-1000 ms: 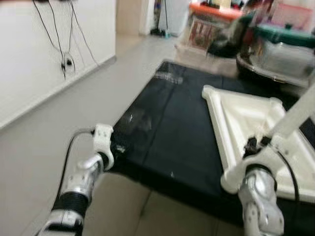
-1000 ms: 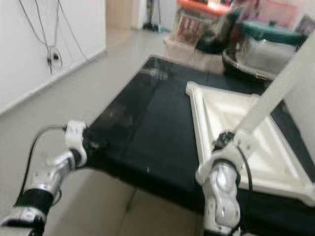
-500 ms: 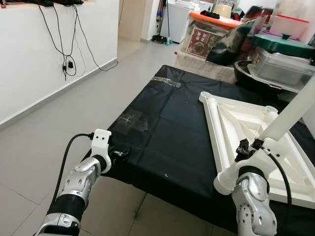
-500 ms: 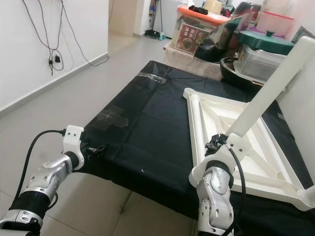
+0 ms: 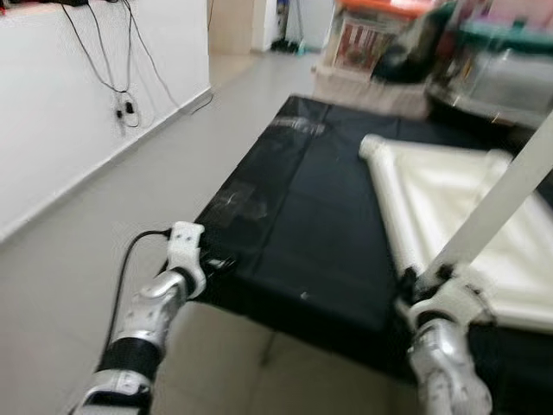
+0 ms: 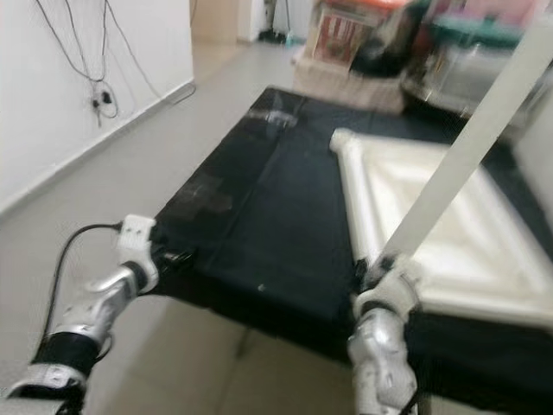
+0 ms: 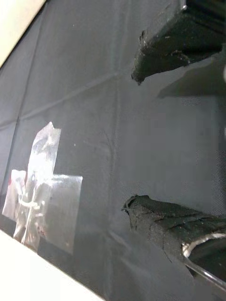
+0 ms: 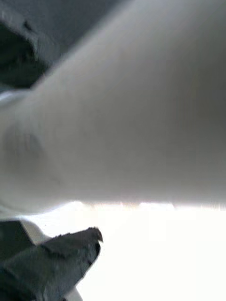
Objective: Building children table
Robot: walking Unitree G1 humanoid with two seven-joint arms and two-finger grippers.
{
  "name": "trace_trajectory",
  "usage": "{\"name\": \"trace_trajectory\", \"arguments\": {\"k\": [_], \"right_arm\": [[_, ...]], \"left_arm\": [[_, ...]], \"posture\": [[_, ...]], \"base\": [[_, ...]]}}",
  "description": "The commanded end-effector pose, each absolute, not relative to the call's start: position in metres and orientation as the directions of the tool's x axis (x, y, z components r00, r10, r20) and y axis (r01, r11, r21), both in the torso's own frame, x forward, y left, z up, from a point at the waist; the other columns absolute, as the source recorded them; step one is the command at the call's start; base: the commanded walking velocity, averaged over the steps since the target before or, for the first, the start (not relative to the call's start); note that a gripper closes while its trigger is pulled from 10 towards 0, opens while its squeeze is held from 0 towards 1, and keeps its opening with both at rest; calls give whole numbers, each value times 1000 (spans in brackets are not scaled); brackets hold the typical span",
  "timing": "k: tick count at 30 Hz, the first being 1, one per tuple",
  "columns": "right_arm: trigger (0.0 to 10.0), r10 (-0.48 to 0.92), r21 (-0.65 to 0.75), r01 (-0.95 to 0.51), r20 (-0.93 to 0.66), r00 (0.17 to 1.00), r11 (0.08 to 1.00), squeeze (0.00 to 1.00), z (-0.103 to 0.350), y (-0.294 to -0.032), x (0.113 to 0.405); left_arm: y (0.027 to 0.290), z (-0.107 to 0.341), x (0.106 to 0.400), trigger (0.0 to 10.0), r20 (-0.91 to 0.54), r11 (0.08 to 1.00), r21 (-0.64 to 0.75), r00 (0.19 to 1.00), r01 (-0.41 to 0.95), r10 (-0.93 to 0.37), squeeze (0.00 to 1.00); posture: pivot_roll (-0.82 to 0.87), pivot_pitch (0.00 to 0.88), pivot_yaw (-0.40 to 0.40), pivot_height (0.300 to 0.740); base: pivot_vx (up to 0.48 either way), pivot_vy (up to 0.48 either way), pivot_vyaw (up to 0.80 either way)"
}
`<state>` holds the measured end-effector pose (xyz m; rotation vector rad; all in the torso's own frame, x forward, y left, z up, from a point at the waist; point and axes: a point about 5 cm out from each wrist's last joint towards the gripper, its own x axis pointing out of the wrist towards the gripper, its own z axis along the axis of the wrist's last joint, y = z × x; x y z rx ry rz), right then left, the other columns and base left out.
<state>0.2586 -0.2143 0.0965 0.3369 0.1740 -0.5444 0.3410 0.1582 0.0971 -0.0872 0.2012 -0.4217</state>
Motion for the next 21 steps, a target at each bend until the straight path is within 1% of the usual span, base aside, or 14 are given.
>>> {"name": "trace_trajectory", "arguments": {"k": [1, 4, 5, 7, 9, 10, 11, 13, 14, 15, 16, 17, 20, 21], "right_arm": [[10000, -497, 308, 549, -236, 835, 777, 1000, 102, -215, 255], [10000, -467, 384, 487, -151, 871, 785, 1000, 123, -213, 257], [10000, -467, 384, 487, -151, 871, 785, 1000, 123, -213, 257], [10000, -424, 437, 417, -86, 901, 797, 1000, 139, -212, 259], [10000, -424, 437, 417, -86, 901, 797, 1000, 139, -212, 259], [10000, -395, 441, 370, -37, 918, 818, 1000, 147, -213, 260], [10000, -315, 403, 260, 76, 946, 877, 1000, 167, -221, 263], [10000, -315, 403, 260, 76, 946, 877, 1000, 167, -221, 263], [10000, -284, 382, 224, 109, 953, 897, 1000, 173, -224, 264], [10000, -284, 382, 224, 109, 953, 897, 1000, 173, -224, 264], [10000, -228, 345, 170, 133, 964, 923, 1000, 177, -229, 268], [10000, -164, 293, 115, 148, 975, 949, 922, 181, -234, 273], [10000, -124, 258, 81, 152, 981, 963, 922, 183, -239, 276], [10000, -48, 221, 14, 150, 987, 975, 188, 185, -242, 281]], "left_arm": [[155, 95, 340, 10000, -185, 903, -131, 885, 408, -427, 0], [155, 95, 340, 10000, -184, 903, -131, 885, 410, -428, 0], [155, 95, 340, 10000, -184, 903, -131, 885, 410, -428, 0], [155, 95, 340, 10000, -184, 902, -131, 884, 411, -429, 0], [155, 95, 340, 10000, -184, 902, -131, 884, 411, -429, 0], [155, 95, 340, 10000, -184, 902, -130, 884, 411, -429, 0], [154, 95, 341, 10000, -182, 902, -130, 884, 412, -430, 0], [154, 95, 341, 10000, -182, 902, -130, 884, 412, -430, 0], [154, 95, 342, 10000, -182, 902, -130, 884, 412, -431, 0], [154, 95, 342, 10000, -182, 902, -130, 884, 412, -431, 0], [153, 96, 342, 10000, -181, 901, -131, 884, 413, -432, 0], [152, 96, 342, 10000, -180, 900, -132, 883, 415, -433, 0], [151, 96, 343, 10000, -180, 900, -132, 883, 416, -434, 0], [150, 96, 343, 10000, -179, 899, -133, 882, 417, -436, 0]], "posture": [[127, 0, -115, 740], [126, 0, -114, 740], [126, 0, -114, 740], [126, 0, -114, 740], [126, 0, -114, 740], [118, 0, -111, 740], [114, 0, -110, 740], [114, 0, -110, 740], [114, 0, -110, 740], [114, 0, -110, 740], [114, 0, -110, 740], [114, 0, -110, 740], [117, 0, -111, 740], [119, 0, -113, 740]], "base": [[0, 0, 0], [0, 0, 0], [0, 0, 0], [0, 0, 0], [0, 0, 0], [0, 0, 0], [0, 0, 0], [0, 0, 0], [0, 0, 0], [0, 0, 0], [0, 0, 0], [0, 0, 0], [0, 0, 0], [0, 0, 0]]}}
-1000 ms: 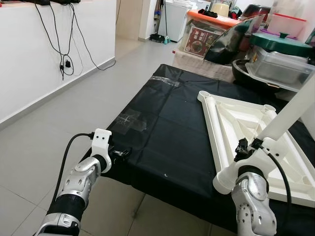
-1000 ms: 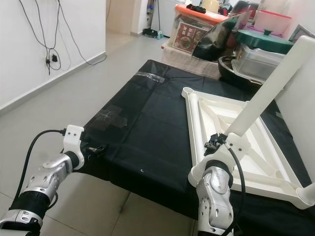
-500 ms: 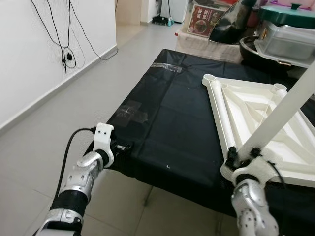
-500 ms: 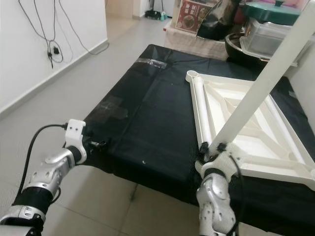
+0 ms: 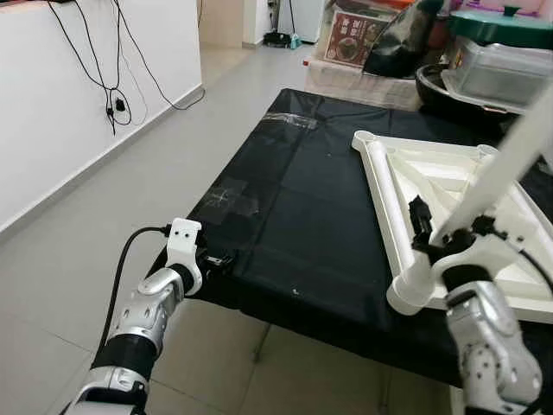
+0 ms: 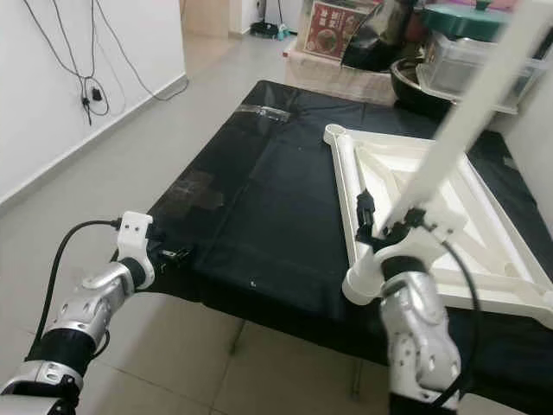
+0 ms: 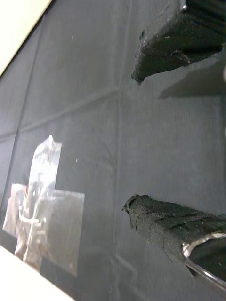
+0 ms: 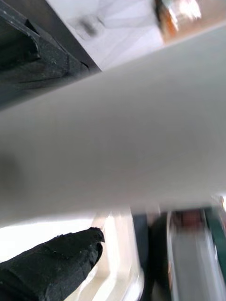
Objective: Building children table
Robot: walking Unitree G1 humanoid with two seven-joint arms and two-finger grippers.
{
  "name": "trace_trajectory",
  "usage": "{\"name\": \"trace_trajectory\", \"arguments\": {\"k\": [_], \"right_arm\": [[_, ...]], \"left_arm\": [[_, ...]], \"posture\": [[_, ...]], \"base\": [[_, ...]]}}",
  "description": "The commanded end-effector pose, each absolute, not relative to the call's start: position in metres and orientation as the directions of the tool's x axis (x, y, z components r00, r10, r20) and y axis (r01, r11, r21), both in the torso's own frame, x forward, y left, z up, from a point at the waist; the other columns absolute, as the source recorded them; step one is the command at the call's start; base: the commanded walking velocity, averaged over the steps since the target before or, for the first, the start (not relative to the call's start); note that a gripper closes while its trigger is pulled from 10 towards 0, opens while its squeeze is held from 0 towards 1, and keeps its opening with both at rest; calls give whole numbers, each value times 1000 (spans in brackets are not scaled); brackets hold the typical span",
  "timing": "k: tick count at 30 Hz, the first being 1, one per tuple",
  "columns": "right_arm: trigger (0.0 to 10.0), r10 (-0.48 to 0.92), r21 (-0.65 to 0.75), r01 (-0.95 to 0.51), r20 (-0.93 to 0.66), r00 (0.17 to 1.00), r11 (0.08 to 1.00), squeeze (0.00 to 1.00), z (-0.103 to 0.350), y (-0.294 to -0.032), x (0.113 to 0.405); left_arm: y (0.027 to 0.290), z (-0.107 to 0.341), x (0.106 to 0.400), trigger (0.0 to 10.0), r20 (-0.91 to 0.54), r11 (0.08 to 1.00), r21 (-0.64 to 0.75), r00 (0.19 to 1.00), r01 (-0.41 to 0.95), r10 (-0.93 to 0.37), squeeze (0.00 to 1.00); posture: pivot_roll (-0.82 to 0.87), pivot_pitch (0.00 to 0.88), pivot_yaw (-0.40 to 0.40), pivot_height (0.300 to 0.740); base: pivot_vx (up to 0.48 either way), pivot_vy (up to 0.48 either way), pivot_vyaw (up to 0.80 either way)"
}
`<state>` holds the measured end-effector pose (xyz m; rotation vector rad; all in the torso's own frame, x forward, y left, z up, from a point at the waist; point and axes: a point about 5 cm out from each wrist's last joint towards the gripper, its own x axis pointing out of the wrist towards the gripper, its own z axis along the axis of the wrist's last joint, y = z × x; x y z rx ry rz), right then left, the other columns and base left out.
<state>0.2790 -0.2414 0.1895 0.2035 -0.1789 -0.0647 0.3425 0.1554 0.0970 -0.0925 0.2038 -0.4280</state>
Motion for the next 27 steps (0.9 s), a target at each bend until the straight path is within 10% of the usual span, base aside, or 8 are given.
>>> {"name": "trace_trajectory", "arguments": {"k": [1, 2, 14, 15, 27], "right_arm": [[10000, -48, 221, 14, 150, 987, 975, 188, 185, -242, 281], [10000, 26, 182, -52, 144, 989, 982, 0, 187, -246, 285], [10000, 286, 17, -285, -51, 957, 958, 0, 181, -299, 312], [0, 283, 12, -283, -72, 956, 959, 0, 179, -303, 314], [0, 389, 84, -382, -99, 916, 920, 0, 150, -298, 309]], "left_arm": [[150, 96, 343, 10000, -179, 899, -133, 882, 417, -436, 0], [150, 96, 343, 10000, -179, 899, -133, 882, 418, -436, 0], [151, 94, 343, 10000, -183, 902, -131, 884, 412, -430, 0], [152, 94, 343, 10000, -183, 903, -130, 885, 409, -428, 0], [158, 95, 344, 10000, -190, 909, -113, 890, 400, -415, 0]], "posture": [[119, 0, -113, 740], [121, 0, -115, 740], [144, 0, -129, 740], [155, 0, -136, 740], [164, 0, -126, 740]], "base": [[0, 0, 0], [0, 0, 0], [0, 0, 0], [0, 0, 0], [0, 0, 0]]}}
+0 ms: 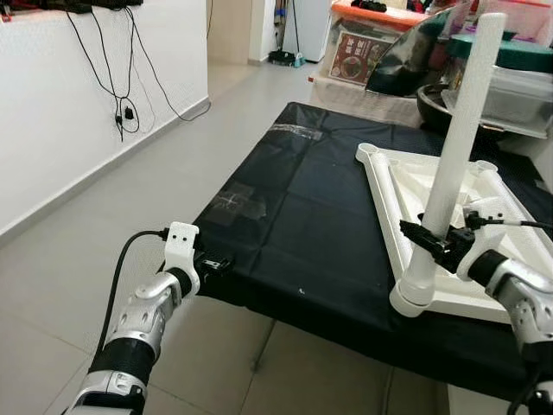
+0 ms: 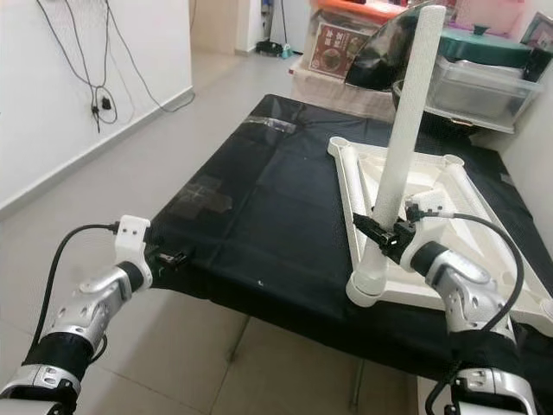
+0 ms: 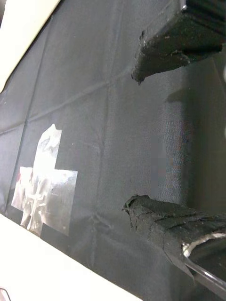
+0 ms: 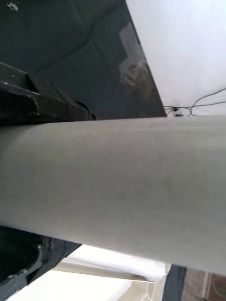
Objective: Building children table
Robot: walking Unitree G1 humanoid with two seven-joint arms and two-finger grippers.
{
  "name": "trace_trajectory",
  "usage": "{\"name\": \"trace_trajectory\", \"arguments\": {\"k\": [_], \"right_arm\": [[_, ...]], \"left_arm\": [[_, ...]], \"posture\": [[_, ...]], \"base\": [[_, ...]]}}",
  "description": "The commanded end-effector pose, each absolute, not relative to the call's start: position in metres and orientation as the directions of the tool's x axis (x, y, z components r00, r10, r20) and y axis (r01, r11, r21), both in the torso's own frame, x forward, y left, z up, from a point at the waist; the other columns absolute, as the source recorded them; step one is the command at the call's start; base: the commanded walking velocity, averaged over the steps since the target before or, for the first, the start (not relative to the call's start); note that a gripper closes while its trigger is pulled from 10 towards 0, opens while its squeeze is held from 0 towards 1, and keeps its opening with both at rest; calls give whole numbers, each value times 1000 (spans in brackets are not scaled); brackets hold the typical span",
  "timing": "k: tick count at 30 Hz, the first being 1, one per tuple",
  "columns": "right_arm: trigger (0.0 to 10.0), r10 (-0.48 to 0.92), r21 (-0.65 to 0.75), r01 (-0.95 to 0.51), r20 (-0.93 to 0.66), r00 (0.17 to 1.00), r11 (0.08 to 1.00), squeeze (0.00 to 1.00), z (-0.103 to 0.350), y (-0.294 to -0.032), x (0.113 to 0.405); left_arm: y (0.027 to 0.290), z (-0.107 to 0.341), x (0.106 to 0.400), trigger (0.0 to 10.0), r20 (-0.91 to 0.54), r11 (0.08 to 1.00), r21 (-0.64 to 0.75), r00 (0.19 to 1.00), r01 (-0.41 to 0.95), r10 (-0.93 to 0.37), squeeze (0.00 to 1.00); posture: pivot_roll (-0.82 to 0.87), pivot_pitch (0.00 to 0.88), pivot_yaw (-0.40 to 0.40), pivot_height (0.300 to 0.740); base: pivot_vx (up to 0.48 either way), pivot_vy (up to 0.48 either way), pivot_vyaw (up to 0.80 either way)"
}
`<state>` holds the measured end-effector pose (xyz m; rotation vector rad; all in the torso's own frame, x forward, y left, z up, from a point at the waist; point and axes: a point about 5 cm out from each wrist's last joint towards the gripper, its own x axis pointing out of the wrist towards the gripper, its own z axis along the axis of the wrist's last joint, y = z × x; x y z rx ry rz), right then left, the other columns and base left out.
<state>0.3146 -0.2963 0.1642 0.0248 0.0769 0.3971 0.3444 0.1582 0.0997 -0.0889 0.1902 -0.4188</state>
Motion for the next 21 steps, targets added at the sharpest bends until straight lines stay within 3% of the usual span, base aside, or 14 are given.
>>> {"name": "trace_trajectory", "arguments": {"k": [1, 21], "right_arm": [[0, 389, 95, -381, -89, 917, 920, 0, 149, -299, 308], [0, 432, 171, -420, -37, 901, 891, 0, 124, -284, 288]], "left_arm": [[157, 95, 344, 10000, -192, 908, -109, 888, 404, -418, 0], [156, 95, 346, 10000, -196, 903, -104, 882, 416, -429, 0]], "posture": [[159, 0, -121, 740], [152, 0, -113, 740]], "base": [[0, 0, 0], [0, 0, 0]]}}
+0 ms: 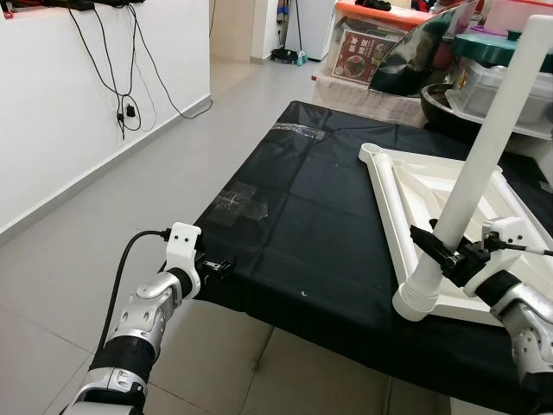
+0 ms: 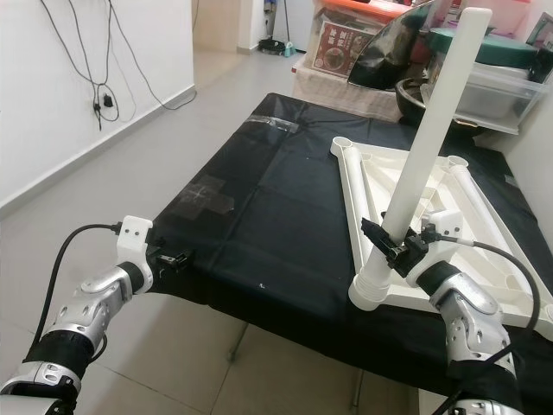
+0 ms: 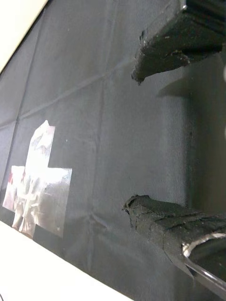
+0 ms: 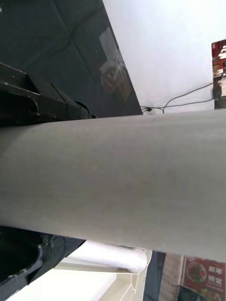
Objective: Building children table
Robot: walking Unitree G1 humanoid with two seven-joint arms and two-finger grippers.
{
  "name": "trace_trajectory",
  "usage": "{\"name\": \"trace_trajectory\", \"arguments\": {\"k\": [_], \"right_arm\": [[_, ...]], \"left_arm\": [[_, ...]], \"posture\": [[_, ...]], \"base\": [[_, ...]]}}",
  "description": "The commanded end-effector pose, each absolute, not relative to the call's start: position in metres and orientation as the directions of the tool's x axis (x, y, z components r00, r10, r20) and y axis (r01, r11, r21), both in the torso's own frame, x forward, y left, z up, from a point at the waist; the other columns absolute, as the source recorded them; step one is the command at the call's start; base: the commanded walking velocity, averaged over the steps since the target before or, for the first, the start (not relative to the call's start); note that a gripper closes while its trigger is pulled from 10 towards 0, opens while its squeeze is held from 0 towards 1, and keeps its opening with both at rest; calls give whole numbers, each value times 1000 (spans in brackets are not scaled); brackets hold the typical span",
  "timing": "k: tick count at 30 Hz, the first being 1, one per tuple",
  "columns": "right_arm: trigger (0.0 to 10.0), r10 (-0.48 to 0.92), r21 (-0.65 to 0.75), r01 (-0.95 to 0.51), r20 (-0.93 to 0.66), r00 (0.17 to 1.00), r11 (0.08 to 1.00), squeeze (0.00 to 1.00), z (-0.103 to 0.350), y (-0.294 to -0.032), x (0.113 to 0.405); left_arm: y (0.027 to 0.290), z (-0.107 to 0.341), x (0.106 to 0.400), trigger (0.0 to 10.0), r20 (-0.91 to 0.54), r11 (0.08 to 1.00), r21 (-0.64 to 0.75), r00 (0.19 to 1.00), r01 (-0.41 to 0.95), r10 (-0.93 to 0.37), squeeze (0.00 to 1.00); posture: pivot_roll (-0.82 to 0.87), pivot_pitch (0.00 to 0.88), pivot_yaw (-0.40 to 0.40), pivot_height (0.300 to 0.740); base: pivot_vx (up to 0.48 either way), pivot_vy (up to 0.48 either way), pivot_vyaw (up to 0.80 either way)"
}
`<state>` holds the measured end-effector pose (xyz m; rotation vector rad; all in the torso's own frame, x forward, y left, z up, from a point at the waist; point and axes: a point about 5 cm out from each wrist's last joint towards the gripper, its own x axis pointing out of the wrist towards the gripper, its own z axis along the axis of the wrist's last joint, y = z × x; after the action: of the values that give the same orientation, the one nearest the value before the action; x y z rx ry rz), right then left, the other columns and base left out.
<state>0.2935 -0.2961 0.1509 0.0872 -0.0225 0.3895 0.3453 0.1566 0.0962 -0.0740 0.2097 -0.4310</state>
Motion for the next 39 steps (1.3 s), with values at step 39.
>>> {"name": "trace_trajectory", "arguments": {"k": [39], "right_arm": [[0, -153, 225, 127, 100, 983, 966, 0, 125, -206, 263]], "left_arm": [[158, 91, 346, 10000, -209, 917, -101, 894, 385, -398, 0]], "posture": [[131, 0, -108, 740]], "base": [[0, 0, 0]]}}
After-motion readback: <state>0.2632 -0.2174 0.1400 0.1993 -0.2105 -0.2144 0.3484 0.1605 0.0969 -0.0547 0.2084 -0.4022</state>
